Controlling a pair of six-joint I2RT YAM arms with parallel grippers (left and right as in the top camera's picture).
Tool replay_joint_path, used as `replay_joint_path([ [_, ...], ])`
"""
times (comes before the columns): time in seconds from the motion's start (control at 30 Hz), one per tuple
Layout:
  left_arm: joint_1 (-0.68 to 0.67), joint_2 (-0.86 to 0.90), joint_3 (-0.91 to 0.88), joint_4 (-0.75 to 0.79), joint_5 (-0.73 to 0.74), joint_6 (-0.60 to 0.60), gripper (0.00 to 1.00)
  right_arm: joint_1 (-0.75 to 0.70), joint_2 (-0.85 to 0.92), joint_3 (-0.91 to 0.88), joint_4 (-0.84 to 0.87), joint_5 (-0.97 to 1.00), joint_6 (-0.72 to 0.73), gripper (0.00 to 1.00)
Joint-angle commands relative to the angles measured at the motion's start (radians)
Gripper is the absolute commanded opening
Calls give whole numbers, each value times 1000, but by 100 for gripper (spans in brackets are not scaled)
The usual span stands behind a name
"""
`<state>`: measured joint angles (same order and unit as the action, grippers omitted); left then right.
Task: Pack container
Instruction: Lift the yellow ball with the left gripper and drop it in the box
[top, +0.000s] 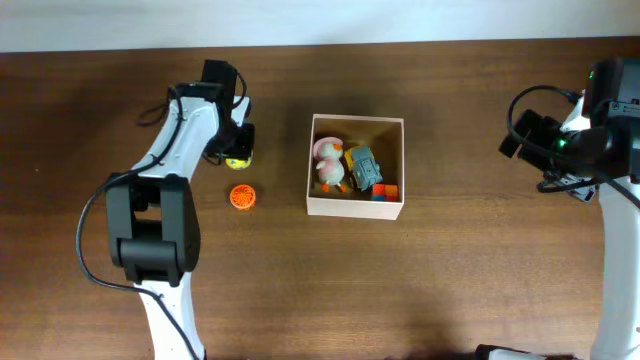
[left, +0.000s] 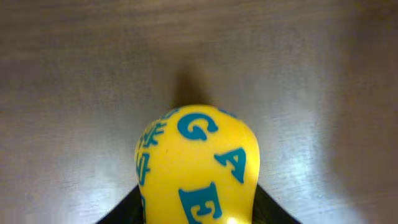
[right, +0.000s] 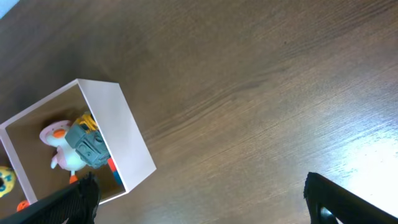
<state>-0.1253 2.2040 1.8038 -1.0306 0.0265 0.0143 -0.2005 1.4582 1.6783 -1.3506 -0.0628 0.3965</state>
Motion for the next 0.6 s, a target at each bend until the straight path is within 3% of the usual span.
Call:
replay_joint_path([
  [0.0,-27,-26,154,-98,18,1,8,-9,2,7,1,-8,9,99],
  [0.2,-98,-115,376,-285,35,0,6,-9,2,7,1,-8,9,99],
  [0.4,-229,-166,389,-348,63,-3,19,-9,2,7,1,-8,9,99],
  [0.57,-340,-155,356,-374,63,-3,20,-9,2,7,1,-8,9,99],
])
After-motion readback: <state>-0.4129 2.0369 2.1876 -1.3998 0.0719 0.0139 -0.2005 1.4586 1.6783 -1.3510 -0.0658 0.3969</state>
